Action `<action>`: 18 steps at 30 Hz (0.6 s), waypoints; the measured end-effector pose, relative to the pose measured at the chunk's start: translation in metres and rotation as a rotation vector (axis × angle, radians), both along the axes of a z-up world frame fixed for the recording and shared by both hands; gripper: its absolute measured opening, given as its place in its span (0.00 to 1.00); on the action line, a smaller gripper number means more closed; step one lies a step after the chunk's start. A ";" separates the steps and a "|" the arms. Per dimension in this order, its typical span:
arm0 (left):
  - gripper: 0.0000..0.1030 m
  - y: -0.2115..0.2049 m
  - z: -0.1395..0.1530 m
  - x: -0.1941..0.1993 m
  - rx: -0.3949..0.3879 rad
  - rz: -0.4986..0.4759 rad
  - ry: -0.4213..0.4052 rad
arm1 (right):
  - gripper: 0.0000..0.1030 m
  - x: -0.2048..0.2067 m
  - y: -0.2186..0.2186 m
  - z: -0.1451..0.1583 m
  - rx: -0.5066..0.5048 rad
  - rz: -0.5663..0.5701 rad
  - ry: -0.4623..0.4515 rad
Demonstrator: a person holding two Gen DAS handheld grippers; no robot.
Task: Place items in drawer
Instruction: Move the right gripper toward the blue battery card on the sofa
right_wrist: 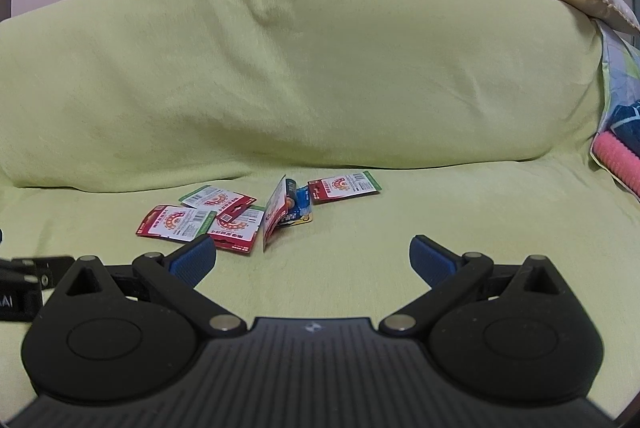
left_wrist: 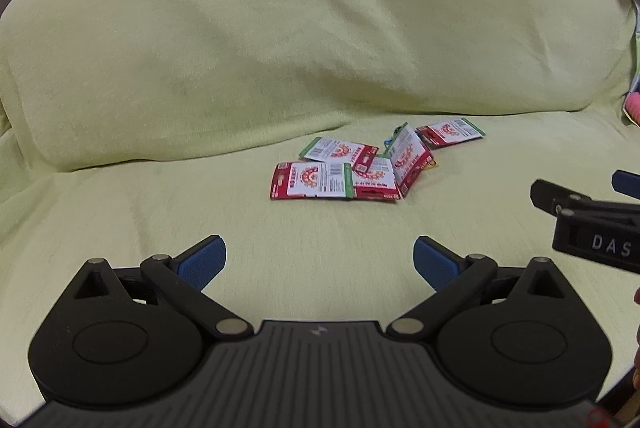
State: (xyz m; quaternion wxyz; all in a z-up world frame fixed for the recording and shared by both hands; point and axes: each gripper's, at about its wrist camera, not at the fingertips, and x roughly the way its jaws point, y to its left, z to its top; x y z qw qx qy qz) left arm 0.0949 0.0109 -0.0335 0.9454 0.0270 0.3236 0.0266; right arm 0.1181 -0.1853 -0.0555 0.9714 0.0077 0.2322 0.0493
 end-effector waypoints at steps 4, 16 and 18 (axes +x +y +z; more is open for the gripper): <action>0.98 0.003 -0.004 0.019 0.007 -0.004 -0.017 | 0.99 0.014 0.002 -0.007 -0.009 -0.004 0.006; 0.98 0.007 -0.031 0.065 0.017 -0.008 -0.012 | 0.98 0.058 0.000 -0.042 -0.001 0.004 0.038; 0.98 0.007 -0.036 0.073 0.021 -0.011 -0.007 | 0.93 0.069 -0.002 -0.048 0.012 -0.001 0.048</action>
